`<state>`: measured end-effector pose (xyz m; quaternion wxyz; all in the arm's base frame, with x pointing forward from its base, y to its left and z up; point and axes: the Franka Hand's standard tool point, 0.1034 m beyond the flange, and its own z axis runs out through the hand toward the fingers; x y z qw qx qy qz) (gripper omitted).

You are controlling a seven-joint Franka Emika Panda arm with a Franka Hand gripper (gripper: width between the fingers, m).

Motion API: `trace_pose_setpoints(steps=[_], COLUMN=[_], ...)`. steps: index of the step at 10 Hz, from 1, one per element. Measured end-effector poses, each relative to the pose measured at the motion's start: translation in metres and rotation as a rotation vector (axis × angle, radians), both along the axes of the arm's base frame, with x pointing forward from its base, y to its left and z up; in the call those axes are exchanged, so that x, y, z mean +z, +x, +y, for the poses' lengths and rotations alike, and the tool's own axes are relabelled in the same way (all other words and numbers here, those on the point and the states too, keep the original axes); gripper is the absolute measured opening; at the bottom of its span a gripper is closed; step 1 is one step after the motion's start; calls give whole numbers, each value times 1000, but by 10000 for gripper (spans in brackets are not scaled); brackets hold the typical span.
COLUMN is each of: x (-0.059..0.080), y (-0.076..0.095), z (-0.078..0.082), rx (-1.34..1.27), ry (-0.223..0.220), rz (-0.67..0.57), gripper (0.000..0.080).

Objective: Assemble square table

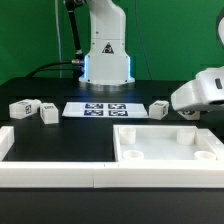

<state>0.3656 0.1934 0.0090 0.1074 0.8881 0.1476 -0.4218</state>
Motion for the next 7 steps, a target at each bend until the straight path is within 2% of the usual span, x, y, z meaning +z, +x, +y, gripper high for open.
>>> trace_pose_setpoints(steps=[2,3,4,6,7], x=[2,15,32,82,106], y=[2,14,26,56,64], z=[-2,-9,-19,-38,-47], rx=[-1,-12,-19,-48,-68], ry=[3,12,30,60,57], rz=[-1,-18,-32,-103,-120], gripper=[288,288,288,288,288])
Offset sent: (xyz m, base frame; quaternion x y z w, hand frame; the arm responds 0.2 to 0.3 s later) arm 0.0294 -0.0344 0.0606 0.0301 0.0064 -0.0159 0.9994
